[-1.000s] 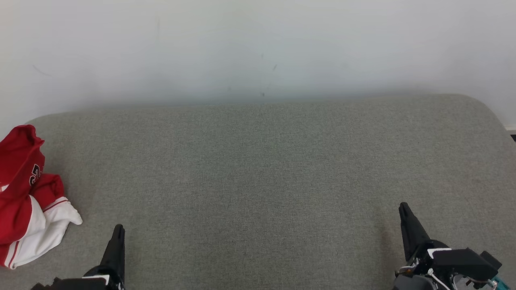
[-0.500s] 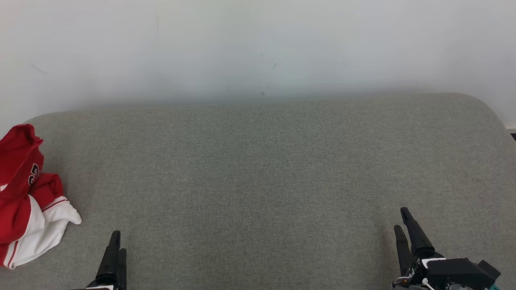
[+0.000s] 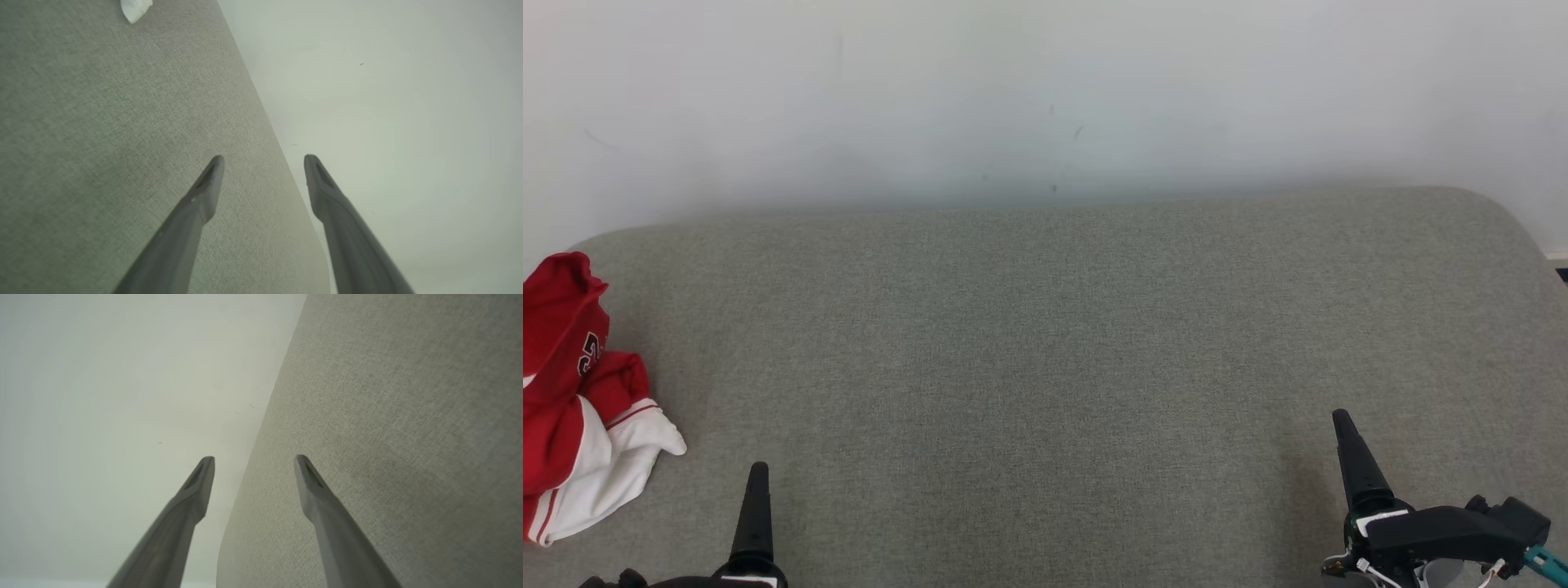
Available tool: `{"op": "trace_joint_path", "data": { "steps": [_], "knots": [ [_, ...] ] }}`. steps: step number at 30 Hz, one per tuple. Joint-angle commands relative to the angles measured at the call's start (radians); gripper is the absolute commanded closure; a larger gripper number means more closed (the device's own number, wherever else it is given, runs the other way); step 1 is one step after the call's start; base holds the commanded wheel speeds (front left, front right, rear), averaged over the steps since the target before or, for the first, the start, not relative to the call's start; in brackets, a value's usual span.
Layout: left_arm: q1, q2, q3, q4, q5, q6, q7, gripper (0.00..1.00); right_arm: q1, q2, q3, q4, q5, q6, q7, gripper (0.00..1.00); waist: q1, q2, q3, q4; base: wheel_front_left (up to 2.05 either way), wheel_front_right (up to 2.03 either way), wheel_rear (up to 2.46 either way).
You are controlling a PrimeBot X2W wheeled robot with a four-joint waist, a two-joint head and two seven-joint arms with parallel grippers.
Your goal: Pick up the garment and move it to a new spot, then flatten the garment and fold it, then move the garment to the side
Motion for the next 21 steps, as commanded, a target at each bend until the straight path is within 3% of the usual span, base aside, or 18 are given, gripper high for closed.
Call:
{"op": "trace_joint_path", "data": {
  "steps": [1, 8, 21],
  "knots": [
    [-0.024, 0.012, -0.004, -0.019, 0.057, 0.000, -0.012, 0.00, -0.029, -0.011, 0.001, -0.010, -0.050, 0.000, -0.011, 0.00, 0.0000, 0.0000, 0.000, 0.000, 0.00, 0.00, 0.00],
    [-0.020, 0.020, -0.028, -0.010, 0.238, 0.002, -0.039, 0.00, -0.046, -0.013, 0.001, 0.021, -0.228, 0.000, -0.038, 0.00, 0.0000, 0.0000, -0.003, -0.003, 0.00, 0.00, 0.00],
    [-0.053, 0.033, -0.044, 0.060, 0.458, 0.031, -0.084, 0.00, -0.101, -0.006, 0.006, 0.118, -0.456, -0.001, -0.046, 0.00, 0.0000, 0.0000, -0.010, -0.003, 0.00, 0.00, 0.00]
  ]
}}
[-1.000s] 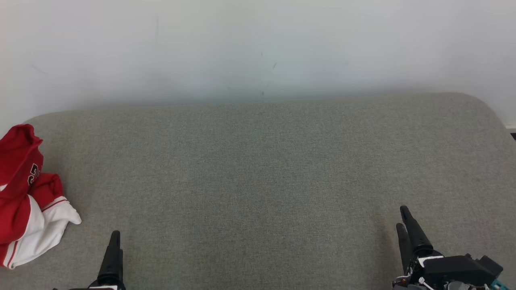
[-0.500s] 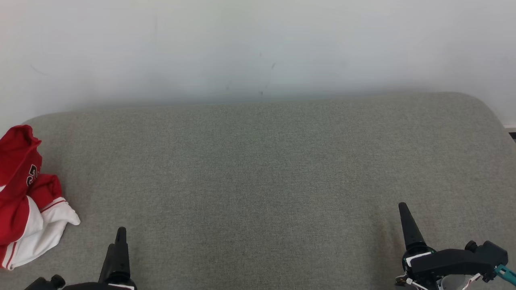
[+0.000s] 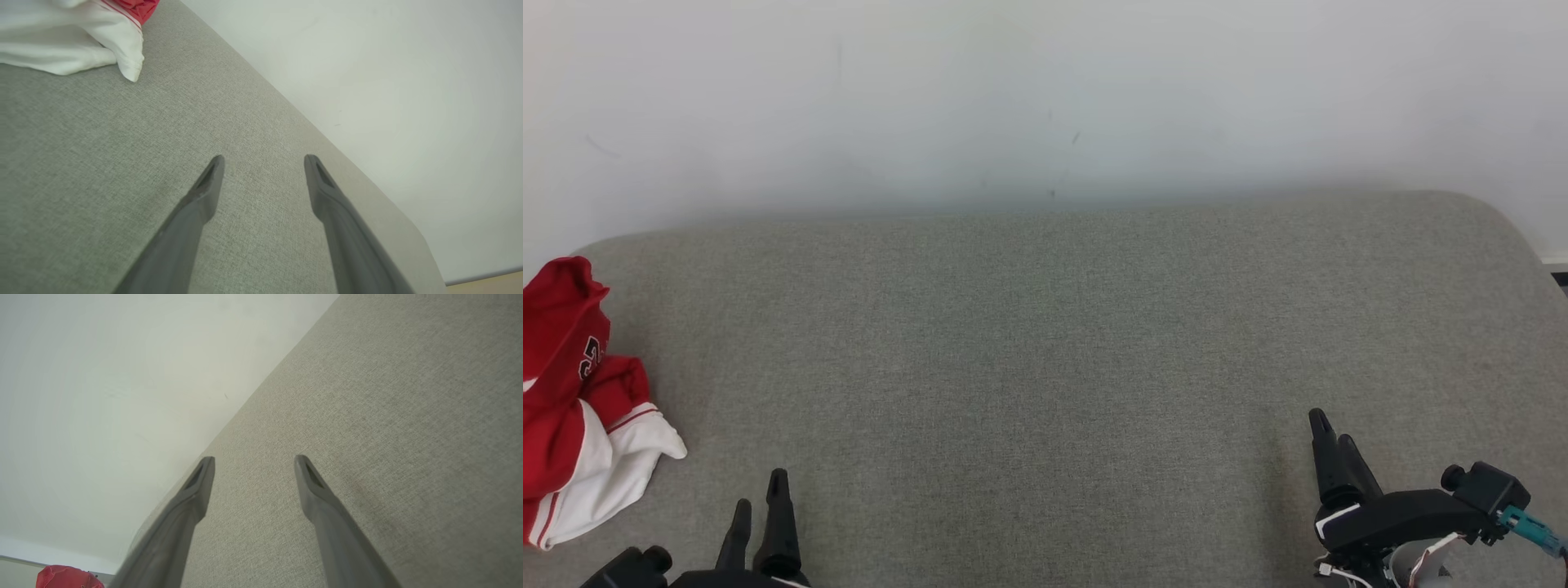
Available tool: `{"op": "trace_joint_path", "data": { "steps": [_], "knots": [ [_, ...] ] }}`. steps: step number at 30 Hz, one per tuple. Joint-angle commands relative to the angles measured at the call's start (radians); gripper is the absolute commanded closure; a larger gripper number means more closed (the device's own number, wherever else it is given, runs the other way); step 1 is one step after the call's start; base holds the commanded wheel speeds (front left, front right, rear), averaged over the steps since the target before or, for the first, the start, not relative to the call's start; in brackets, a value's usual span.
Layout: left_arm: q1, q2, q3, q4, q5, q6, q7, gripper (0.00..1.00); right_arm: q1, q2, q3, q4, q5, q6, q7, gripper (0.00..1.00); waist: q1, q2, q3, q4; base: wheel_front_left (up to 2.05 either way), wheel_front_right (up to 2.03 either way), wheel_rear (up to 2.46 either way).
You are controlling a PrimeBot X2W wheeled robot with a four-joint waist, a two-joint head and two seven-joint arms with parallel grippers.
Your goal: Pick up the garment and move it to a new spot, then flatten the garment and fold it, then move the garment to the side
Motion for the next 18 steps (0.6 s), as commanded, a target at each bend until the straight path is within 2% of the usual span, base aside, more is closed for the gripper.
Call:
{"op": "trace_joint_path", "data": {
  "steps": [1, 18],
  "knots": [
    [-0.032, 0.010, -0.003, 0.004, 0.040, 0.006, -0.010, 0.00, -0.031, -0.001, -0.002, -0.001, -0.041, -0.001, -0.002, 0.00, 0.0000, 0.0000, -0.001, 0.000, 0.00, 0.00, 0.00],
    [-0.048, 0.025, -0.020, 0.059, 0.231, 0.024, -0.058, 0.00, -0.053, 0.013, -0.015, 0.042, -0.271, -0.001, -0.021, 0.00, 0.0000, 0.0000, -0.012, -0.005, 0.00, 0.00, 0.00]
  ]
}}
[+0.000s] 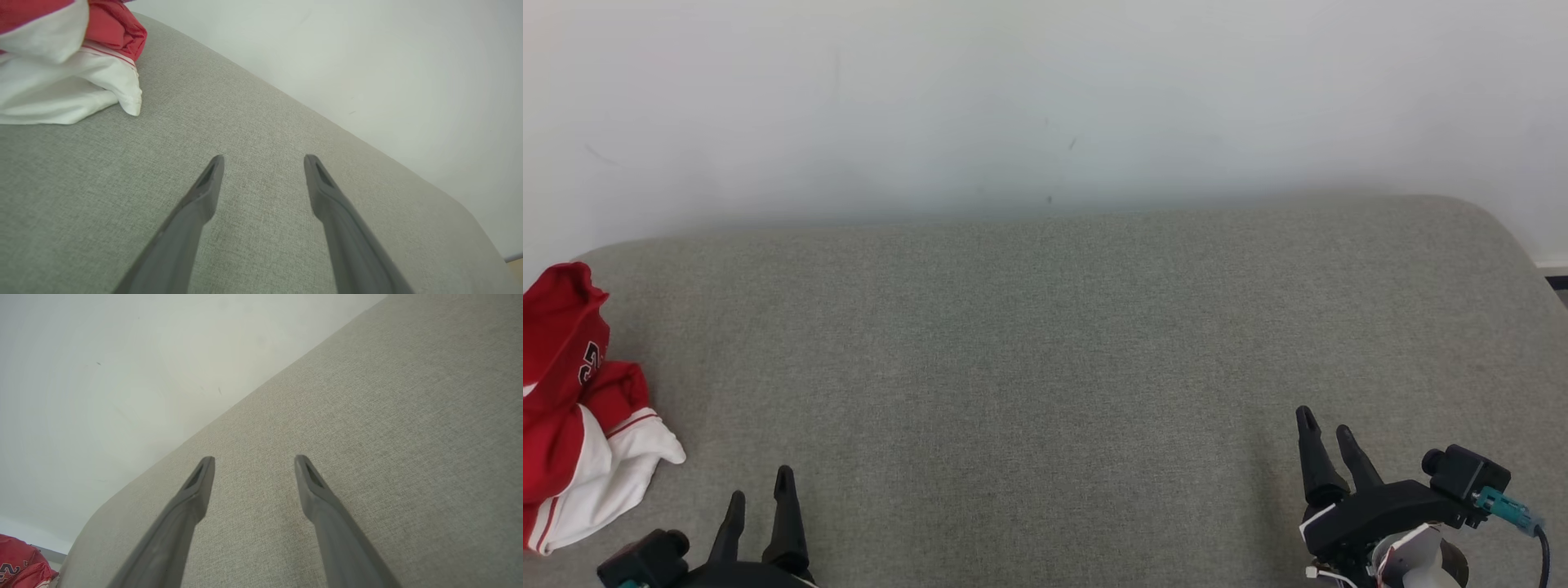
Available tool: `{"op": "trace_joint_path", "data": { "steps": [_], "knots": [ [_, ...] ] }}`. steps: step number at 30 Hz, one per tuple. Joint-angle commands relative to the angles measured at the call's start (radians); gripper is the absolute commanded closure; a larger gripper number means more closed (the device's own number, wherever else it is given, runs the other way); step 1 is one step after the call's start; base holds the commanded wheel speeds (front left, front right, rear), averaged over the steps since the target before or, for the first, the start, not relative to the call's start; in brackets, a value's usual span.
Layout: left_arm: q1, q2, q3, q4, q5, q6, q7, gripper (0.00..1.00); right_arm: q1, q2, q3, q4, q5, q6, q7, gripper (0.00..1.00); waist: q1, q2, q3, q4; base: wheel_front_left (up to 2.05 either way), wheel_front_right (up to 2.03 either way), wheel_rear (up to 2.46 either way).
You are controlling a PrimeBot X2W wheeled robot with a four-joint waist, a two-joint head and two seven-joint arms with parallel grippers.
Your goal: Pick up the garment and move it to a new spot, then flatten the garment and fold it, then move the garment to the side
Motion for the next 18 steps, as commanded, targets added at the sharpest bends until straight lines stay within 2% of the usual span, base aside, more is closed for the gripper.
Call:
{"op": "trace_joint_path", "data": {
  "steps": [1, 18],
  "knots": [
    [-0.015, 0.010, -0.004, -0.003, 0.040, 0.004, -0.009, 0.00, -0.019, 0.001, -0.001, 0.000, -0.036, -0.001, -0.010, 0.00, 0.0000, 0.0000, -0.002, 0.000, 0.00, 0.00, 0.00],
    [0.001, 0.034, -0.029, -0.045, 0.190, 0.030, 0.064, 0.00, -0.028, 0.003, 0.015, 0.007, -0.201, -0.001, 0.004, 0.00, 0.0000, 0.0000, -0.013, 0.000, 0.00, 0.00, 0.00]
  ]
}}
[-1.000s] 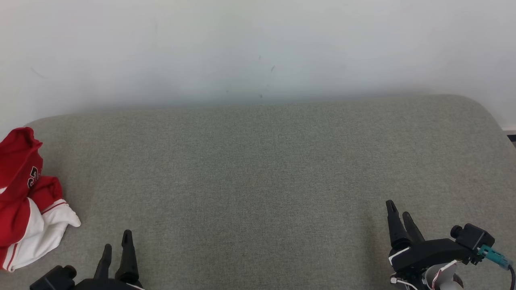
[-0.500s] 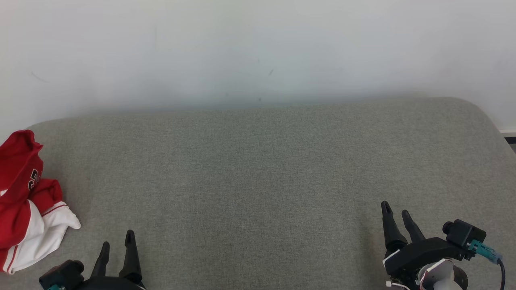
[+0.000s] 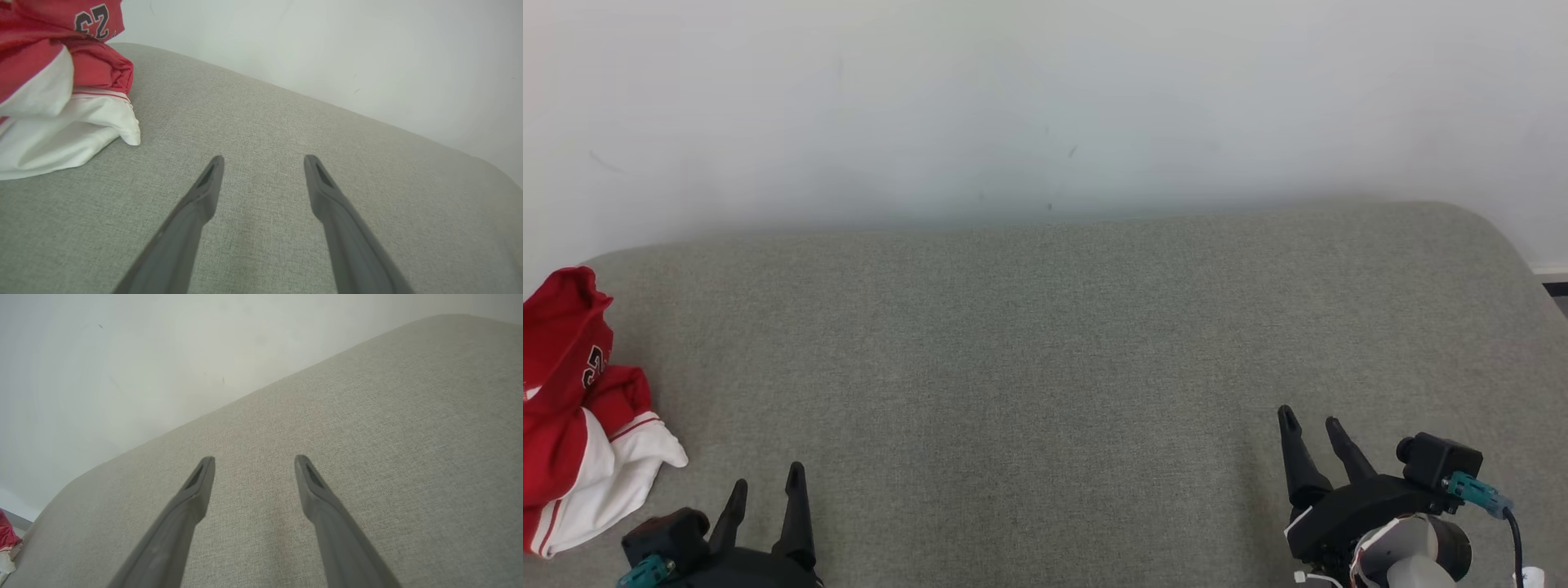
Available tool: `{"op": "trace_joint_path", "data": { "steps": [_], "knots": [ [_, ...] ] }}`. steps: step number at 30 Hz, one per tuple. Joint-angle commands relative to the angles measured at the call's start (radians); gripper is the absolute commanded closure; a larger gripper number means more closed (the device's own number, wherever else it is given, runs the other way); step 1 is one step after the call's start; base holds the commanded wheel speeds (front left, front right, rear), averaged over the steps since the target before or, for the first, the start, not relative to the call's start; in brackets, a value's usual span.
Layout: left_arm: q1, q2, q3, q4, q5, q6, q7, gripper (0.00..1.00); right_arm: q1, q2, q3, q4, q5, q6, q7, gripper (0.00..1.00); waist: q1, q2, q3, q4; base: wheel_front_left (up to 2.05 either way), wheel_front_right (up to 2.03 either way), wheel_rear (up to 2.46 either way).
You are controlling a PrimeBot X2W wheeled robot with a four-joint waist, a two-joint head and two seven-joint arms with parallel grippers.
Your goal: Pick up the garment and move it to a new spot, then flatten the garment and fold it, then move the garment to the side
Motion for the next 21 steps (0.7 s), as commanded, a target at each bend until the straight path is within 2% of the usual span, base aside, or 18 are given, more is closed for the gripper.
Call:
{"op": "trace_joint_path", "data": {
  "steps": [1, 12, 21],
  "knots": [
    [0.002, 0.008, -0.002, -0.013, 0.026, 0.002, 0.000, 0.00, -0.016, -0.001, -0.001, -0.013, -0.024, -0.001, -0.005, 0.00, 0.0000, 0.0000, 0.000, 0.000, 0.00, 0.00, 0.00],
    [0.014, 0.019, -0.017, -0.044, 0.118, 0.026, -0.018, 0.00, -0.020, -0.001, -0.002, -0.020, -0.141, -0.001, -0.028, 0.00, 0.0000, 0.0000, -0.002, -0.001, 0.00, 0.00, 0.00],
    [0.015, 0.028, -0.031, -0.053, 0.197, 0.044, -0.070, 0.00, -0.026, -0.001, 0.001, -0.021, -0.233, -0.001, -0.051, 0.00, 0.0000, 0.0000, -0.007, 0.000, 0.00, 0.00, 0.00]
  ]
}}
